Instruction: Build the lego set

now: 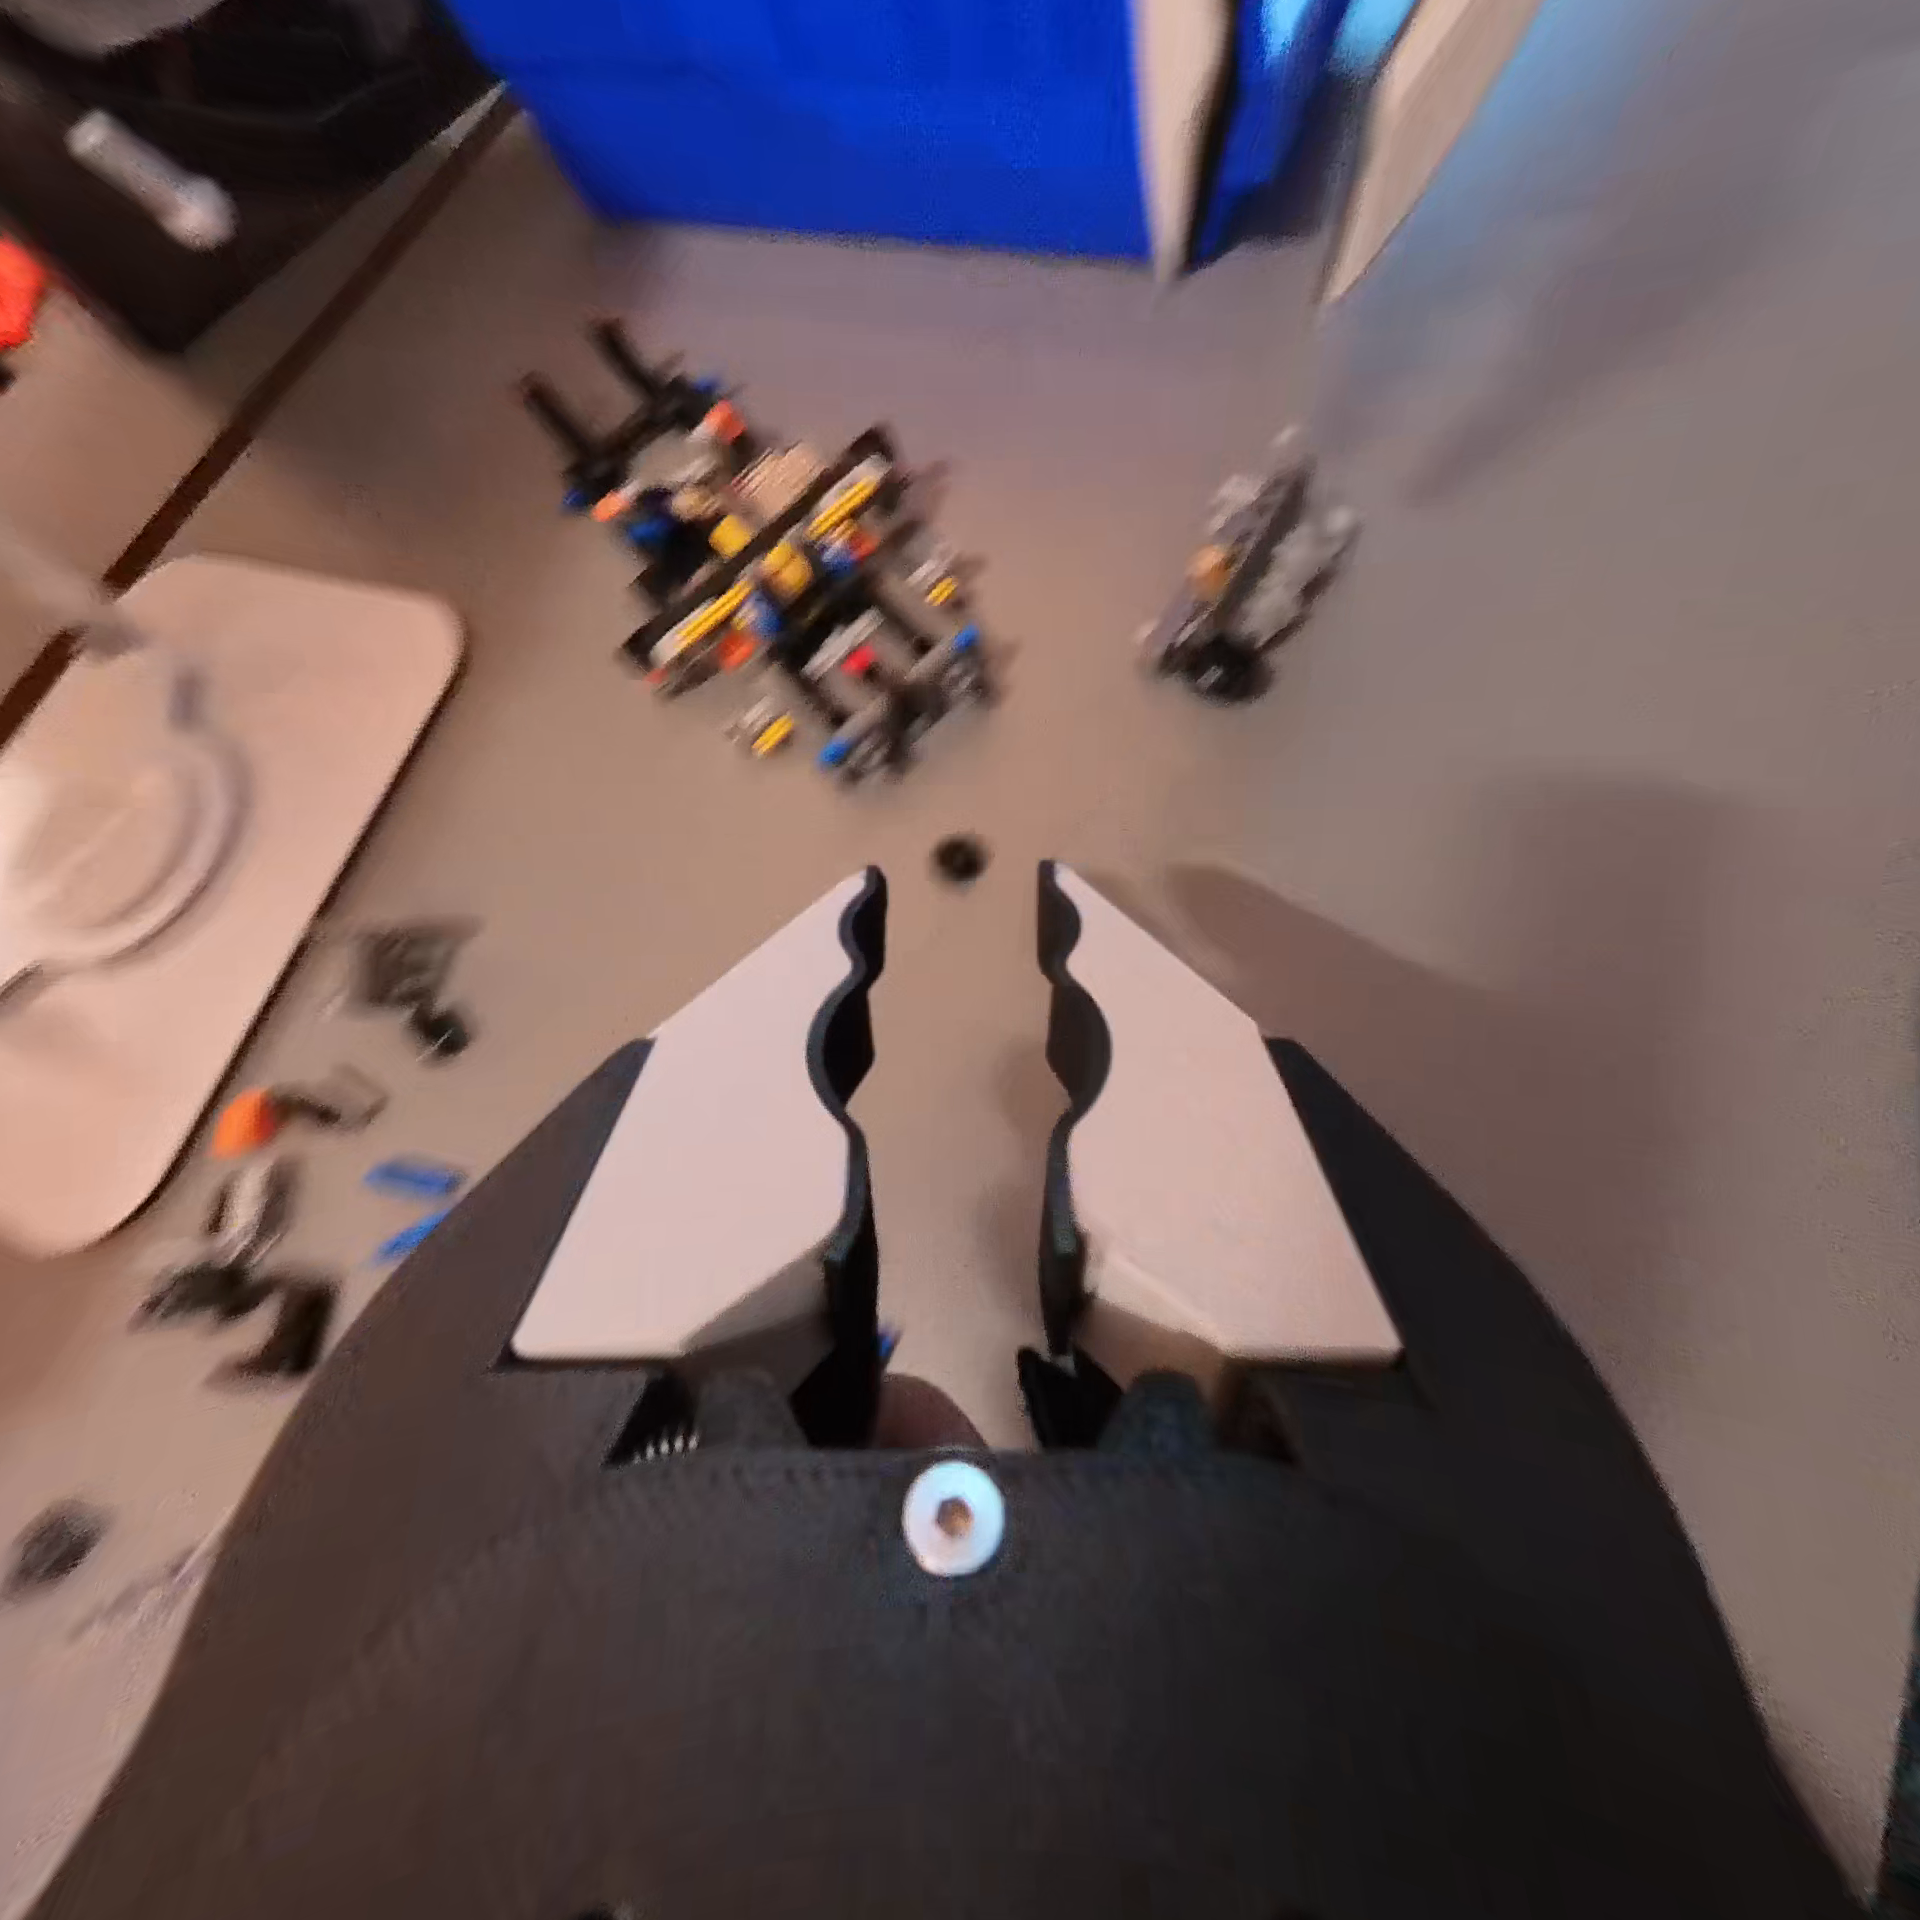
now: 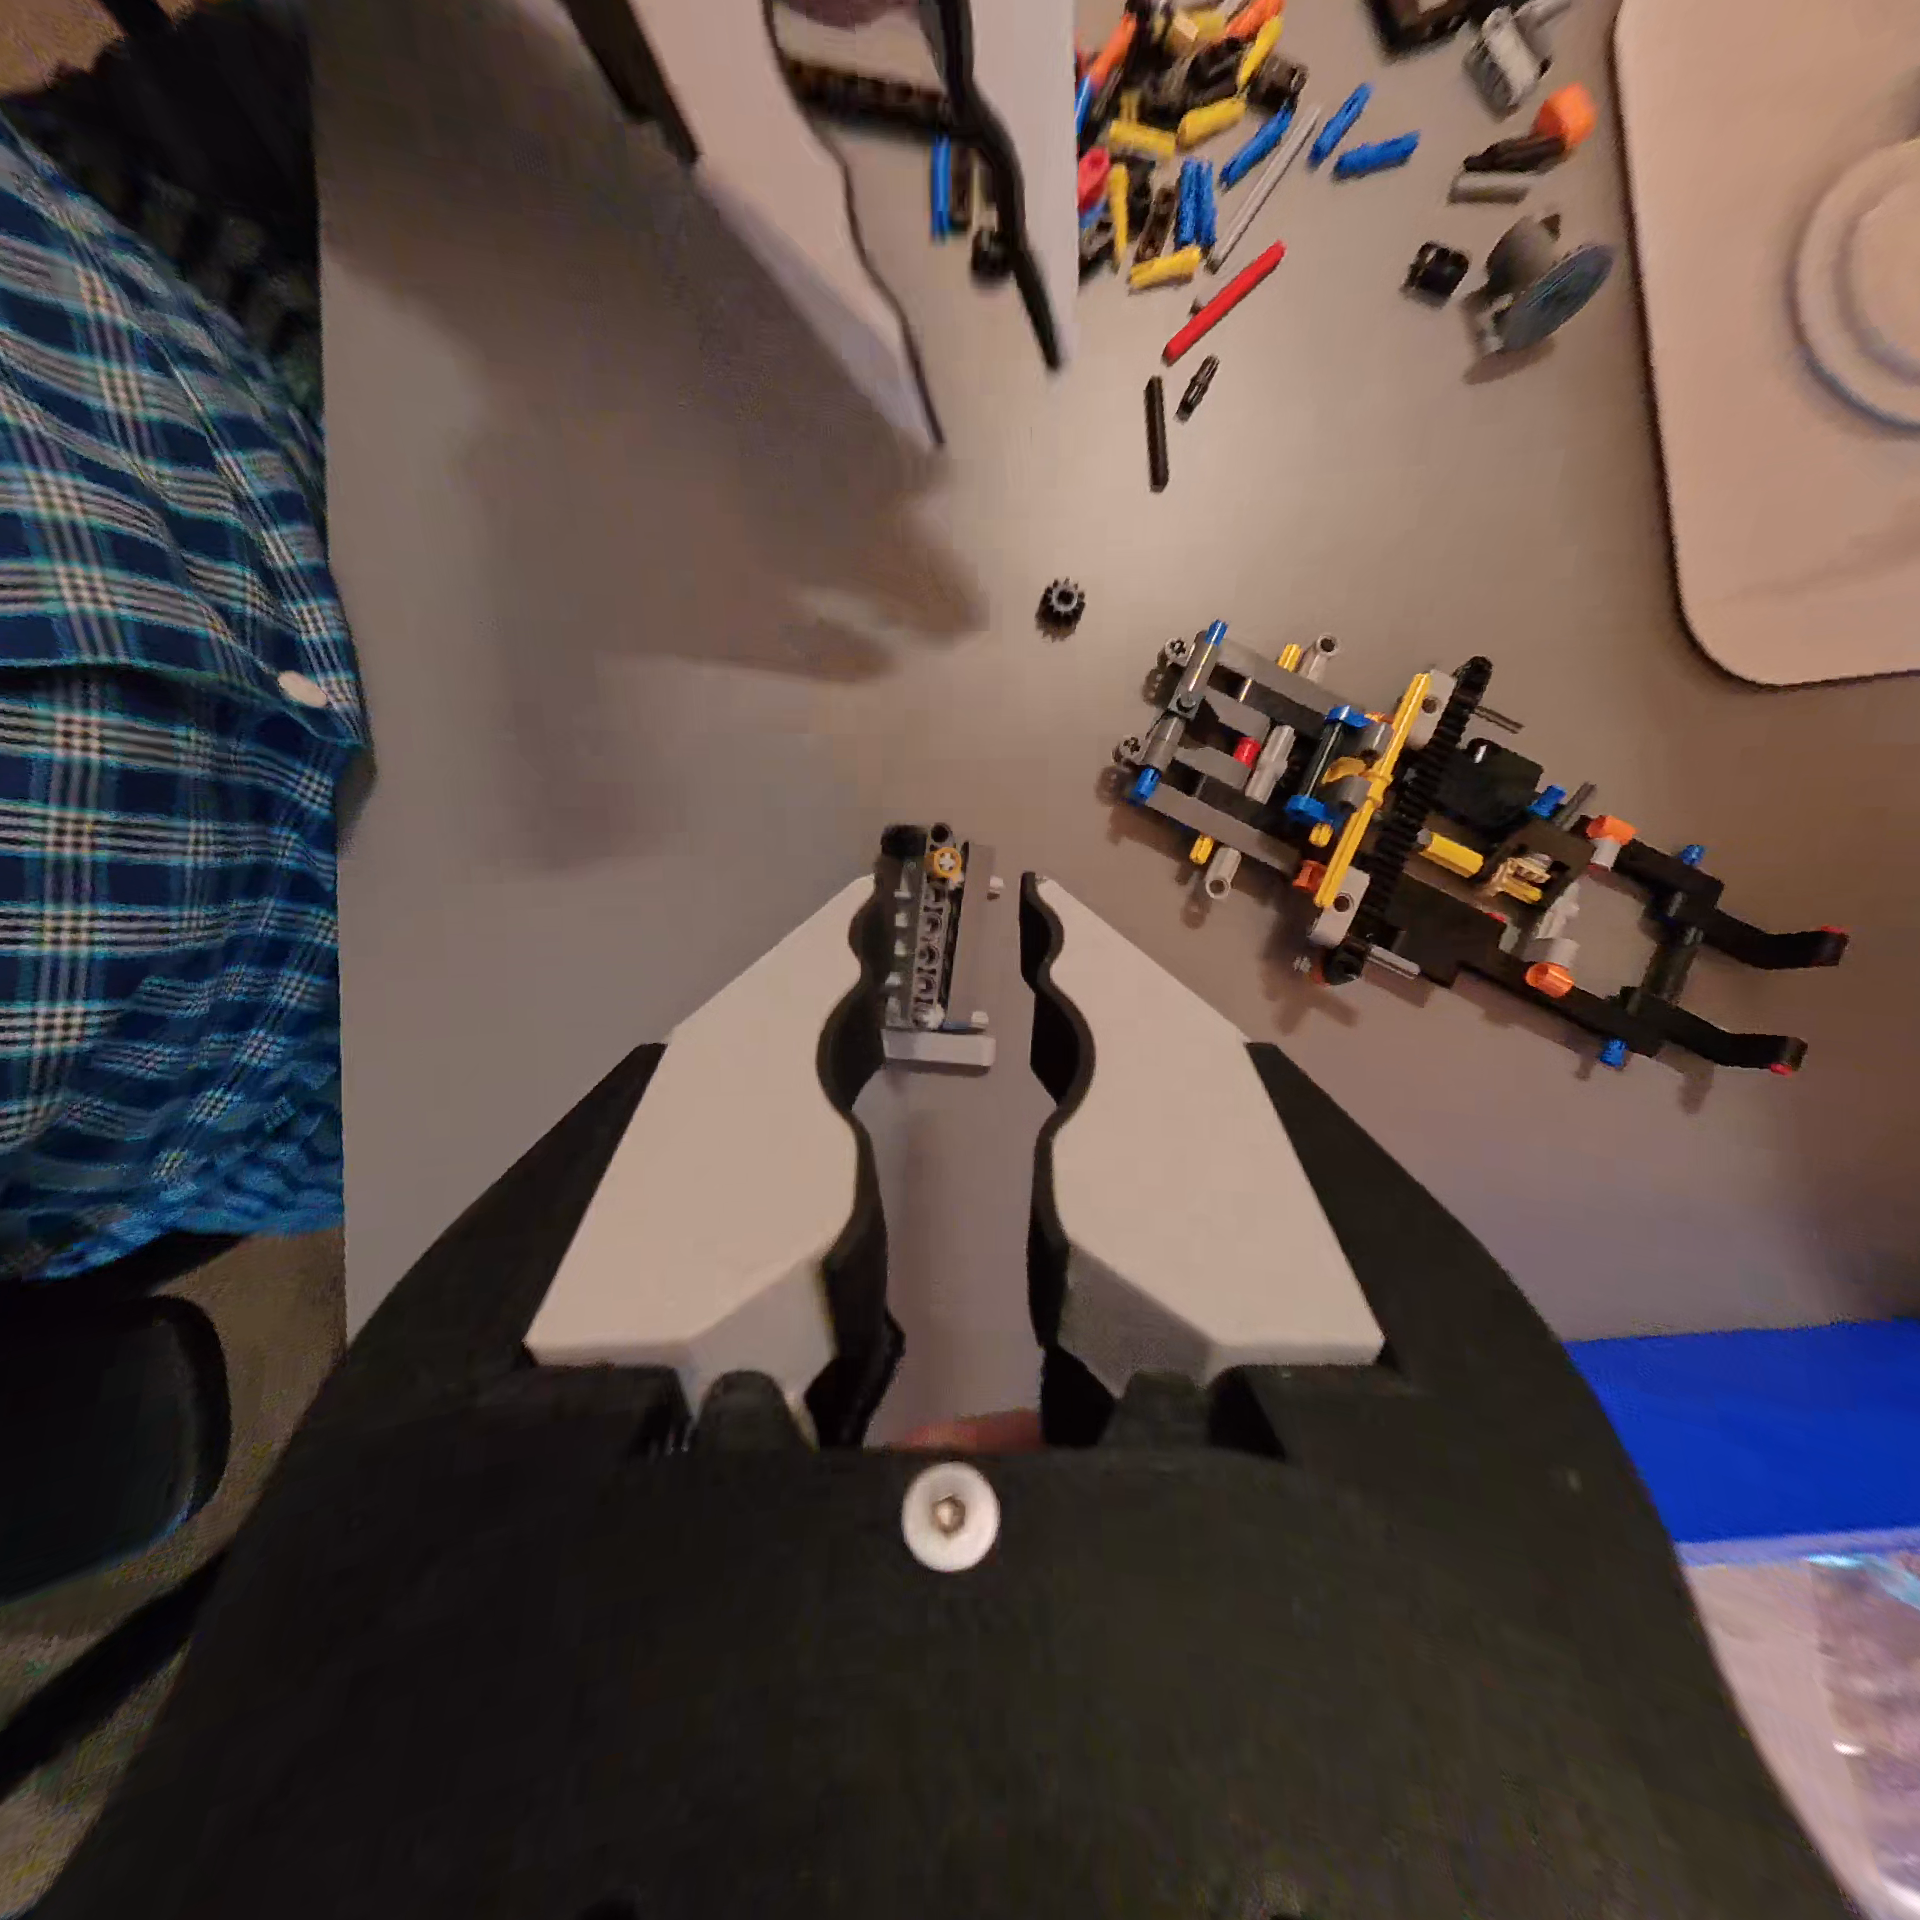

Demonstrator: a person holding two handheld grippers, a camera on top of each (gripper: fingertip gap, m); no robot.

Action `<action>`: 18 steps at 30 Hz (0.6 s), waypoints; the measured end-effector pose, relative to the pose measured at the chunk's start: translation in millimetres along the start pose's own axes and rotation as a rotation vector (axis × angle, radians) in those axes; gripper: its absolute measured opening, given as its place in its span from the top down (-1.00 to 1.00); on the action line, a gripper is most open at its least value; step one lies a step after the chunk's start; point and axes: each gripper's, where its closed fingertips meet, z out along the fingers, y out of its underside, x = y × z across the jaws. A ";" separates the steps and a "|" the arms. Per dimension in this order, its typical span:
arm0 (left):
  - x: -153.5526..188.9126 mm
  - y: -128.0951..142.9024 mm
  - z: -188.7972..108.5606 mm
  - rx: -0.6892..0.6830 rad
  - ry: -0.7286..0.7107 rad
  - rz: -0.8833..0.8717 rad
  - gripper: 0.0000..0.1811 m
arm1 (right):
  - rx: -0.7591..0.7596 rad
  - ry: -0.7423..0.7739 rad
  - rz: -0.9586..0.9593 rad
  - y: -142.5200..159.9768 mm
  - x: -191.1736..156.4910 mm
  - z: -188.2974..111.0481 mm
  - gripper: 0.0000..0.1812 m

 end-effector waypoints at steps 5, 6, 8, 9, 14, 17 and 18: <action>-55.8 49.5 -32.9 -0.147 -0.175 -0.019 0.78 | 0.122 0.024 0.039 -2.3 -4.8 -0.7 0.79; -65.8 55.3 -35.7 -0.169 -0.207 -0.003 0.80 | 0.135 0.021 0.044 -2.1 -6.4 0.5 0.79; -80.1 67.1 -36.7 -0.215 -0.228 0.008 0.82 | 0.150 0.021 0.048 -0.9 -8.9 3.2 0.79; -88.3 73.3 -37.0 -0.237 -0.242 0.011 0.83 | 0.154 0.022 0.050 0.0 -9.9 3.8 0.79; -107.3 88.4 -40.1 -0.272 -0.208 0.034 0.87 | 0.191 0.024 0.061 2.0 -12.3 0.9 0.79; -96.0 87.8 -40.7 -0.266 -0.105 0.071 0.87 | 0.203 0.027 0.066 4.6 -11.6 0.1 0.78; -91.5 86.1 -40.3 -0.258 -0.078 0.077 0.88 | 0.210 0.025 0.069 5.0 -11.4 0.0 0.78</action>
